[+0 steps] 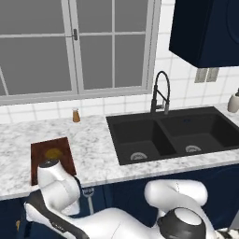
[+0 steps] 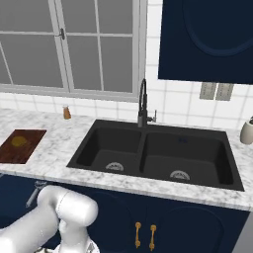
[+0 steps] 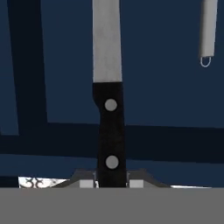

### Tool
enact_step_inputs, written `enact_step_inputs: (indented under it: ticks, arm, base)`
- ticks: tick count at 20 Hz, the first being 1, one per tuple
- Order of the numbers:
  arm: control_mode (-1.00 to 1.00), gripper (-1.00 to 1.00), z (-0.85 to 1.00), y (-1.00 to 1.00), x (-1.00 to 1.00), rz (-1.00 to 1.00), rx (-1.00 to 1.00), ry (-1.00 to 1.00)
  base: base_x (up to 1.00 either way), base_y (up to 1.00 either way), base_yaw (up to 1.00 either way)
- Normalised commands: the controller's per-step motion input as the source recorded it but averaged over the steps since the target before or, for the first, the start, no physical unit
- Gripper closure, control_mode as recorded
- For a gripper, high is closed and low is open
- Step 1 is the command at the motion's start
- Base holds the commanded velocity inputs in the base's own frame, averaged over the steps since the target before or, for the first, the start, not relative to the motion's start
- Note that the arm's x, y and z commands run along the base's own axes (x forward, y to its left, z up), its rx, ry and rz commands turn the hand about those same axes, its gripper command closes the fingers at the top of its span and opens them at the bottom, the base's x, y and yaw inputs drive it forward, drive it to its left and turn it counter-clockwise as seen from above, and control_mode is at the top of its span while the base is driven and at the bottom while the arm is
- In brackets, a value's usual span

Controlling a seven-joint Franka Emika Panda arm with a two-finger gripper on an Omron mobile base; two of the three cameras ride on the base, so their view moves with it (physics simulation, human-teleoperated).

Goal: Place the appropriate cutting tool for cutting the avocado skin on the cutting board.

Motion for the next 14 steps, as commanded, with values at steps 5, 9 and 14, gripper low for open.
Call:
enact_step_inputs:
  ticks: [5,9,14]
  arm:
    - [-1.00,1.00,0.50,0.05,-0.84,-0.01,0.12,0.12]
    - [-1.00,1.00,0.81,0.00,-0.87,0.00,0.02,0.01]
    - [-1.00,1.00,1.00,-0.11,-0.60,0.05,0.00,-0.01]
  base:
    - [0.00,0.00,0.00]
    - [0.00,0.00,0.00]
    - [0.00,0.00,0.00]
